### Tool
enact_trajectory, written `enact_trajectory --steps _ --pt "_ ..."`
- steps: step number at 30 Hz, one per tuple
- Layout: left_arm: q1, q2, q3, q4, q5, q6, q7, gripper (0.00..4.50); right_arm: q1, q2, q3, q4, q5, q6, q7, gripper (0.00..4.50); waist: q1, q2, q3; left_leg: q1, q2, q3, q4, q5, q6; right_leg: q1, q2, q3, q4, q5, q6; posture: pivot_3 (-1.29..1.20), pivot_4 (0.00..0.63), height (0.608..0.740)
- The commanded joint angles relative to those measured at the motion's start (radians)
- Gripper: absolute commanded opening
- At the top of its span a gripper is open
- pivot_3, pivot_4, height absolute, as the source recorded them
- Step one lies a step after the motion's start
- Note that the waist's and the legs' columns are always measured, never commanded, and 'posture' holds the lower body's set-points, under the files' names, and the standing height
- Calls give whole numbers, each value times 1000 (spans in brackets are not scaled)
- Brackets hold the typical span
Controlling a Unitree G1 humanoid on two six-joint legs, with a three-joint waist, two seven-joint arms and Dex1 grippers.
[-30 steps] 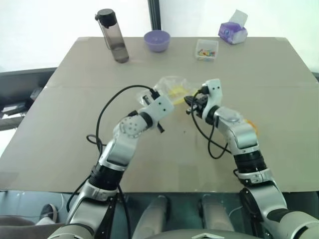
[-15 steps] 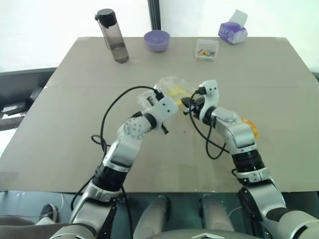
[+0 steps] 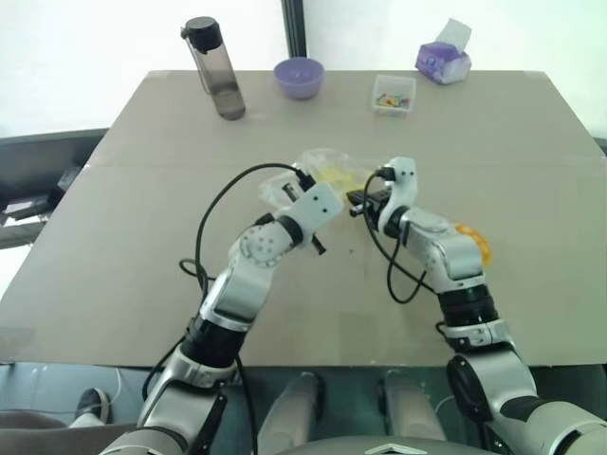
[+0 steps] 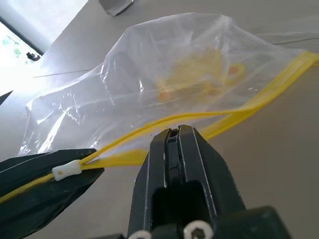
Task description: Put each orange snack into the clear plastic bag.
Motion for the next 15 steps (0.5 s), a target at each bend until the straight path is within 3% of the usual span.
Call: enact_trajectory --steps 1,15 --pt "4 3 4 -48 -8 -17 2 272 -17 1 -8 -25 28 -3 7 31 -1 0 0 0 0 0 0 0 0 0 0 0 0 0 0 0 150 739" --pt "52 75 9 -30 -125 -356 -116 272 -17 -44 54 -1 63 -70 179 31 -2 0 0 0 0 0 0 0 0 0 0 0 0 0 0 0 150 739"
